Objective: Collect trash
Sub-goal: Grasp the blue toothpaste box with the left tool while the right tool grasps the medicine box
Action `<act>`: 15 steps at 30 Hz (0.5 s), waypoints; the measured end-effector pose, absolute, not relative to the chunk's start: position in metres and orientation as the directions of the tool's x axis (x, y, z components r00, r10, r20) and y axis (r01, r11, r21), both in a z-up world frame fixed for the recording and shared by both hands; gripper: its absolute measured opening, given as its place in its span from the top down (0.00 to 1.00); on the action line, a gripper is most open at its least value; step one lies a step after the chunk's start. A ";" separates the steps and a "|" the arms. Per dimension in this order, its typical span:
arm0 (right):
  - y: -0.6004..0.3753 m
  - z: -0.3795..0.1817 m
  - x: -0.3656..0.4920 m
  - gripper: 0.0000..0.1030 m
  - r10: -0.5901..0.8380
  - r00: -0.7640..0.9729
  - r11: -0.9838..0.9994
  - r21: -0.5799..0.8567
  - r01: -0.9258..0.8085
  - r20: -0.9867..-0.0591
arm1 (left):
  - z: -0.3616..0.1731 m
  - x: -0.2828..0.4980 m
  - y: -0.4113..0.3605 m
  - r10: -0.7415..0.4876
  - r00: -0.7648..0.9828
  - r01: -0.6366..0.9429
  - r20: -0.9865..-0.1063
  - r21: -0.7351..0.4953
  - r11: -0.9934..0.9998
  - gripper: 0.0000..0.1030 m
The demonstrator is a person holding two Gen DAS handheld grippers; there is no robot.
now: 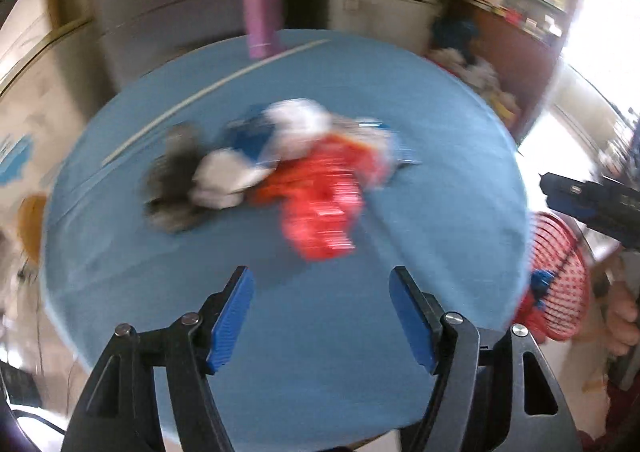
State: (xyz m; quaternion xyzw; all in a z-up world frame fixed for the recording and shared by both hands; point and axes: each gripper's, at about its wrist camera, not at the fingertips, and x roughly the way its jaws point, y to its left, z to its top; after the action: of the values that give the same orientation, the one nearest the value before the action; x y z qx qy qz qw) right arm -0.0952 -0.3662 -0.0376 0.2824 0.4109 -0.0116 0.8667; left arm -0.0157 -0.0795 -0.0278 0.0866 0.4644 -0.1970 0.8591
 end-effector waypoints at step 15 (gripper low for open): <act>-0.322 -0.105 0.007 0.38 0.606 0.537 0.545 0.798 0.256 -0.586 | -0.044 0.063 -0.056 -0.244 0.542 0.336 -0.804 -0.059 0.940 0.26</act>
State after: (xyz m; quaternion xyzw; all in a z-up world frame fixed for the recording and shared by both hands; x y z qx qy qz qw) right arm 0.0067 -0.3222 -0.1049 0.4620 0.4664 0.1177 0.7451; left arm 0.0632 -0.0565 -0.0441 0.0509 0.4490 -0.1655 0.8766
